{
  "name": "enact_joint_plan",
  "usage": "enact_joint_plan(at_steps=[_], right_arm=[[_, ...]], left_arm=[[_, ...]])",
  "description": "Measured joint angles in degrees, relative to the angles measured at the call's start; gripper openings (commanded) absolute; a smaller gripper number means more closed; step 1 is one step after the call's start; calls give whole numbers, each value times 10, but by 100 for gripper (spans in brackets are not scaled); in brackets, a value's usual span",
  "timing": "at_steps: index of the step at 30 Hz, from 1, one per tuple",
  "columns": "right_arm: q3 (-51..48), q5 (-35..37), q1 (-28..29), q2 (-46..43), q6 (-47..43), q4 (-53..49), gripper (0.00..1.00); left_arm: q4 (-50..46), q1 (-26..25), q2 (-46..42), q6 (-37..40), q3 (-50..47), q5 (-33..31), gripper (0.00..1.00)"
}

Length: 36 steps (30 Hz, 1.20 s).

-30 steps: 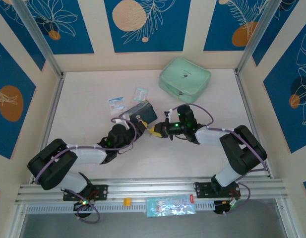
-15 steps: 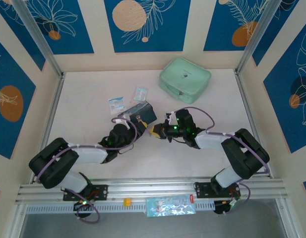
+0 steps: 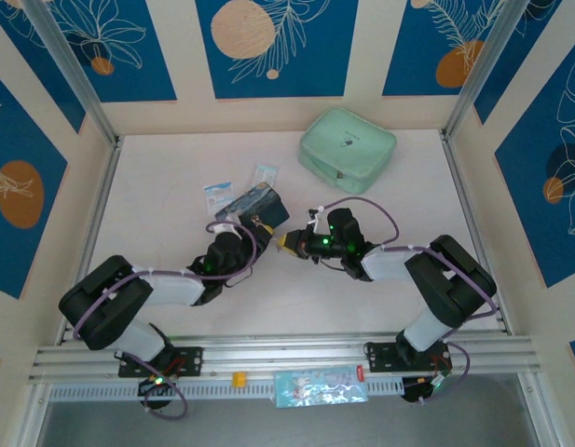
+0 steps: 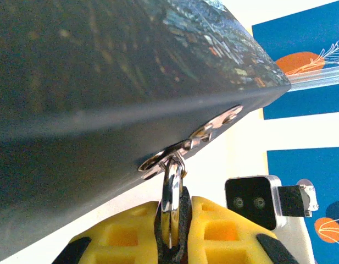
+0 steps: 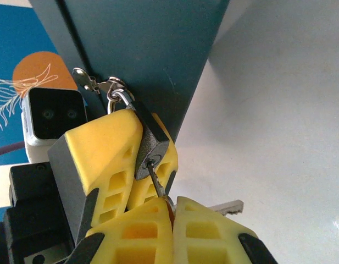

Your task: Unlock the padlock with the key

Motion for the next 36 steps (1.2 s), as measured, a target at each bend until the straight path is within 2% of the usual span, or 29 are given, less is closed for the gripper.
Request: enact_joint_plan(at_steps=[5,22,29,36], right_arm=[[0,-4,2,12,-25,24,0],[0,-14,6,48,-17,89,0],[0,-12,14,48,33,107,0],[0,-19,10,72,33,134,0]], left_arm=[[-9,0,-9,-11,0,-8,0],[-13,0,-14,-11,-1,-29,0],[45,4,5,-26,-5,-28,0],[102,11,44,-47,-8,-15,0]])
